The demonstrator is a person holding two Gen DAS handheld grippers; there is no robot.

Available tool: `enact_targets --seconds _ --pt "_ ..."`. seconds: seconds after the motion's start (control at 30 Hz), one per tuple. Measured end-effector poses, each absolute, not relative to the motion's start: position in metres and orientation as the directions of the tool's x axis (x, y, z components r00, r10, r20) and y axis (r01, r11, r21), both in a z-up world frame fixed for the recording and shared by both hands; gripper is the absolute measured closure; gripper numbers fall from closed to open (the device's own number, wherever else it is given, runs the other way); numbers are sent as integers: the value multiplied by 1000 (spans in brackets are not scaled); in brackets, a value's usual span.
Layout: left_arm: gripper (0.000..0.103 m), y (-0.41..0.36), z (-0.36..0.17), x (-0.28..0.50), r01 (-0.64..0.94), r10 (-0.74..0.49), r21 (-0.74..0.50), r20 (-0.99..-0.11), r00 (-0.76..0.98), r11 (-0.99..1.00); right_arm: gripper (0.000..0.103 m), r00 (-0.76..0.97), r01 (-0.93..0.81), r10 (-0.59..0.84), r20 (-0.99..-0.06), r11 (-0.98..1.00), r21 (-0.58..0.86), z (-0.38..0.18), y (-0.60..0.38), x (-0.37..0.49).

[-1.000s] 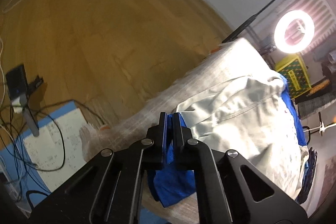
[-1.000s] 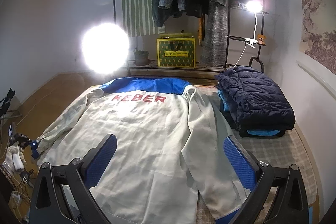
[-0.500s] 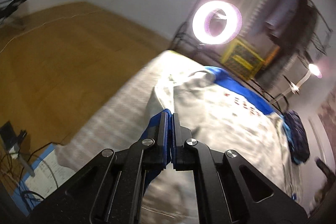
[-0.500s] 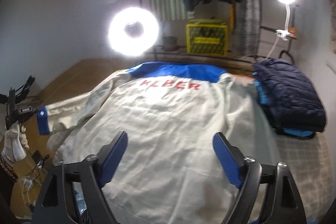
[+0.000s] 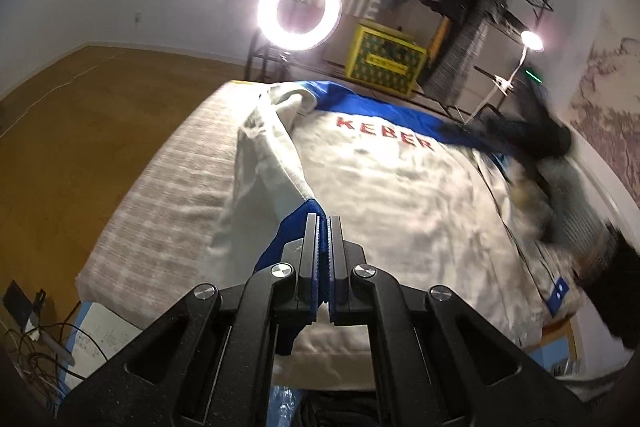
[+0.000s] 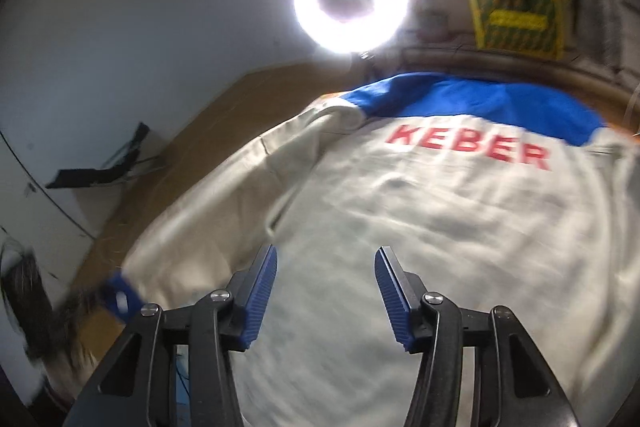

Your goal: Fold large clothes

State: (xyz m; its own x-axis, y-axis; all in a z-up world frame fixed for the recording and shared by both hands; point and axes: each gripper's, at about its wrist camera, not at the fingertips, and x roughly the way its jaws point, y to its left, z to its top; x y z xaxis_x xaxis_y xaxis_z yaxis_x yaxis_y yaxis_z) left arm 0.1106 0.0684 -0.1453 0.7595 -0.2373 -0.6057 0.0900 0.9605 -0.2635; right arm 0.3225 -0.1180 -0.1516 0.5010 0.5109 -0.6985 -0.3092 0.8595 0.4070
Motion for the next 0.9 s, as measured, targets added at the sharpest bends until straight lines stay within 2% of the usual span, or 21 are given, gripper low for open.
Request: enact_targets --seconds 0.2,0.33,0.43,0.67,0.77,0.8,0.87,0.9 --pt "103 42 -163 92 153 -243 -193 -658 712 969 49 405 -274 612 -679 790 548 -177 -83 407" --pt "103 22 -181 83 207 -241 -136 -706 666 969 43 360 -206 697 -621 708 675 -199 -76 436" --pt "103 13 -192 76 239 -248 -119 -726 641 964 43 336 -160 724 -602 674 721 -217 -72 444" --pt "103 -5 -216 64 304 -228 -49 -777 587 951 43 314 -131 672 -671 730 670 -239 -54 453" --pt "103 -4 -223 62 298 -223 -51 -785 578 953 44 307 -126 587 -749 805 579 -254 -40 463" --pt "103 -3 -222 62 293 -221 -52 -783 581 955 46 302 -125 555 -775 829 545 -261 -37 469" --pt "103 0 -220 60 283 -219 -56 -777 590 958 60 287 -121 512 -810 858 500 -269 -30 476" --pt "103 2 -219 60 280 -218 -55 -776 592 959 72 280 -118 510 -813 859 498 -274 -28 481"
